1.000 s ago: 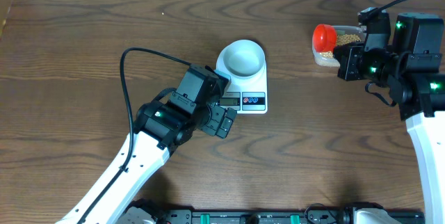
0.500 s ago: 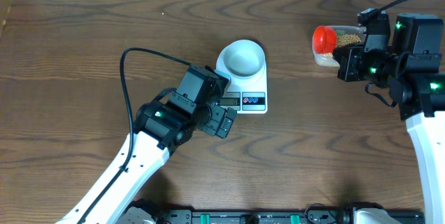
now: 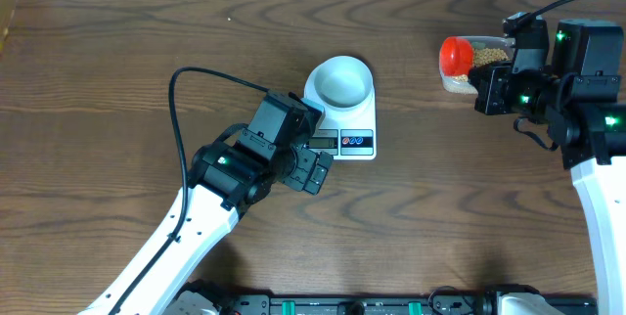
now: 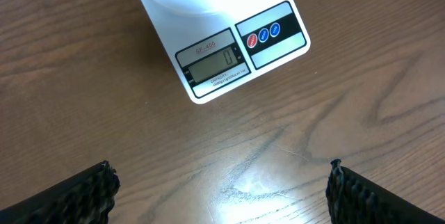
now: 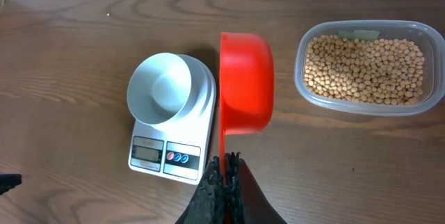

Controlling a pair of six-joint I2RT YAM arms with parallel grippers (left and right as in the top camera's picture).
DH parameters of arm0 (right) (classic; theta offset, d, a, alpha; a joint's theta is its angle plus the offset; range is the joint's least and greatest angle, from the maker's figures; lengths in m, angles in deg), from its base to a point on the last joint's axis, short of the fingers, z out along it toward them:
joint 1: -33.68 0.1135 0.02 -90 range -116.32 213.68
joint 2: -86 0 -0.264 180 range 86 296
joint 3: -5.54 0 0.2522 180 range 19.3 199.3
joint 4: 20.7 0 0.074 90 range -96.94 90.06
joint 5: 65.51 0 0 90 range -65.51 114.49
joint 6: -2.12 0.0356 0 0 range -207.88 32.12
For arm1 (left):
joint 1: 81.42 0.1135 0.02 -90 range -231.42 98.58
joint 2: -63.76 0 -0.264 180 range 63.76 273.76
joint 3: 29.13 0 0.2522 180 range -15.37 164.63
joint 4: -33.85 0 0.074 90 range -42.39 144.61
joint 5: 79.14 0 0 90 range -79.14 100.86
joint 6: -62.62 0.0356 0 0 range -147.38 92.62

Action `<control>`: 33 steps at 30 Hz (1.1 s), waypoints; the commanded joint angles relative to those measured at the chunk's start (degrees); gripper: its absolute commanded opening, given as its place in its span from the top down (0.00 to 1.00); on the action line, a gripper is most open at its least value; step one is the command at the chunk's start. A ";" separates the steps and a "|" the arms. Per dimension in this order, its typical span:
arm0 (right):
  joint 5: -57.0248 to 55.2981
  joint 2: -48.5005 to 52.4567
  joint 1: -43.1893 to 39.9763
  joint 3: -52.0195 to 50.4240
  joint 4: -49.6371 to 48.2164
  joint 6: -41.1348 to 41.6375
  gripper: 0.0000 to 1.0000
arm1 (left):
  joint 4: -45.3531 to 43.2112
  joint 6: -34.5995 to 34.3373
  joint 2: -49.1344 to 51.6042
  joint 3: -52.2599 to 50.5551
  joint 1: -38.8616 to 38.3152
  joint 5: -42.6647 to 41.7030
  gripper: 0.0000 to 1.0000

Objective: Scoop item into bowl and weigh 50g on scale

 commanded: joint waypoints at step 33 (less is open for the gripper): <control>-0.07 -0.15 -0.28 -0.24 -2.95 -5.88 0.99 | 0.11 -0.07 -0.15 0.37 0.20 0.31 0.02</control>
